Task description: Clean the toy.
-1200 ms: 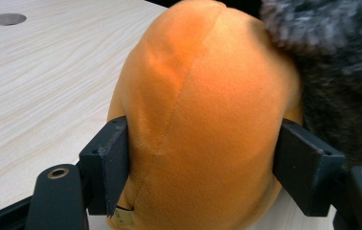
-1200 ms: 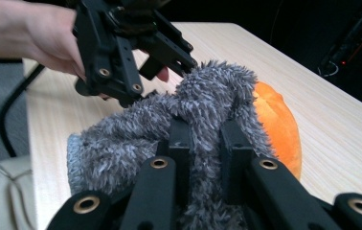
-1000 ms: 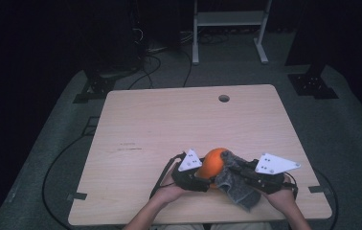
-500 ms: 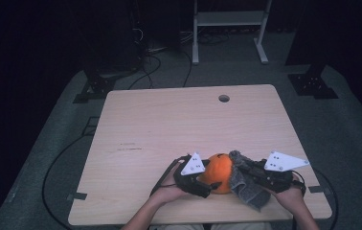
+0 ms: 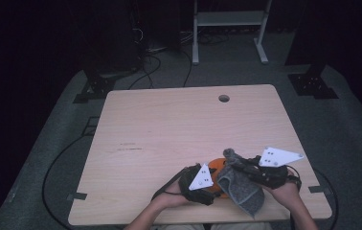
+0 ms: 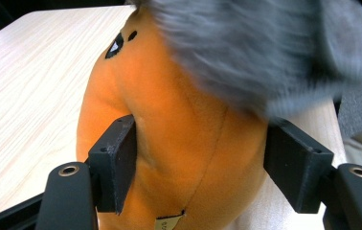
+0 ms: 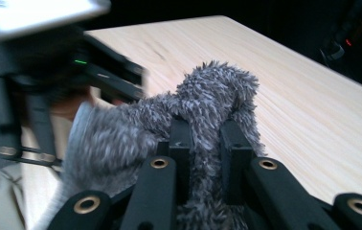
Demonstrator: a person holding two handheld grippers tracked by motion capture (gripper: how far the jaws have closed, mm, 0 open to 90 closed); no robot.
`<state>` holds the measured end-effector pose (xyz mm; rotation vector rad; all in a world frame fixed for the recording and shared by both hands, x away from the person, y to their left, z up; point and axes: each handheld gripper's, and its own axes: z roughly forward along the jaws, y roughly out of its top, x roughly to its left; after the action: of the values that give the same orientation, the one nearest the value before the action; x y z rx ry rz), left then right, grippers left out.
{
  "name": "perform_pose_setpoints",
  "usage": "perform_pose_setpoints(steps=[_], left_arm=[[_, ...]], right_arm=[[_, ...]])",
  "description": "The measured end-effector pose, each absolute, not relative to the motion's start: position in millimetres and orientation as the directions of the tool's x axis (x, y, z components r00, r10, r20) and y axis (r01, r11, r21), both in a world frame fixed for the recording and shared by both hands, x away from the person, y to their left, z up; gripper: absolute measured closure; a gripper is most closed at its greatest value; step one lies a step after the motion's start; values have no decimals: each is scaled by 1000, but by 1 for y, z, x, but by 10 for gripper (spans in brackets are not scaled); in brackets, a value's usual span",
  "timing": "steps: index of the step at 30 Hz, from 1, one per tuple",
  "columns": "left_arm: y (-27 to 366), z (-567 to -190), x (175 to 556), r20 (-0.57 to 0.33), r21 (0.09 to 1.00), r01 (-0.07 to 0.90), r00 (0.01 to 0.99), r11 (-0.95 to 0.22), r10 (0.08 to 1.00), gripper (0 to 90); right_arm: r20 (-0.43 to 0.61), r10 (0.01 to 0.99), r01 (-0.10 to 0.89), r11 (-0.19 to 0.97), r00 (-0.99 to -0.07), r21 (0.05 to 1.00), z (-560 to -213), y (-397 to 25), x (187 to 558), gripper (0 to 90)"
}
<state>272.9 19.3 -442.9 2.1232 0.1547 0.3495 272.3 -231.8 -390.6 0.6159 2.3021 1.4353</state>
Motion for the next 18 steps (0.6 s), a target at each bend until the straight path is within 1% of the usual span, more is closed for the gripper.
perform_pose_setpoints(steps=[1,3,4,5,6,8,10,12,14,15,18], left_arm=[[19,-441,274,182,852,-36,956,-522,231,290],[17,-441,279,151,873,-8,955,-488,255,227],[15,-441,280,142,873,7,953,-489,268,185],[13,-443,280,144,870,9,952,-492,271,161],[11,-444,279,158,864,-2,951,-503,267,157],[8,-445,275,188,845,-29,951,-534,245,170],[9,-445,271,222,825,-59,949,-562,226,210],[11,-445,269,228,821,-63,948,-568,223,242],[13,-445,271,226,825,-64,948,-562,225,269],[15,-445,272,214,833,-55,950,-551,229,281],[17,-446,276,189,847,-39,954,-529,232,288]], right_arm=[[-17,541,220,370,-841,902,-394,-248,275,780],[-3,545,239,373,-839,896,-396,-258,275,779],[0,546,246,377,-838,893,-397,-261,274,780],[-2,544,247,384,-839,890,-396,-262,273,780],[1,533,247,391,-846,887,-394,-261,272,780],[-10,493,227,419,-870,879,-390,-251,267,780],[-41,461,197,456,-887,868,-387,-239,265,780],[-74,461,172,468,-884,867,-386,-233,264,780],[-56,466,185,455,-883,871,-388,-237,268,780],[-52,484,195,446,-873,874,-390,-242,271,780],[7,536,258,394,-844,882,-403,-262,278,781]])
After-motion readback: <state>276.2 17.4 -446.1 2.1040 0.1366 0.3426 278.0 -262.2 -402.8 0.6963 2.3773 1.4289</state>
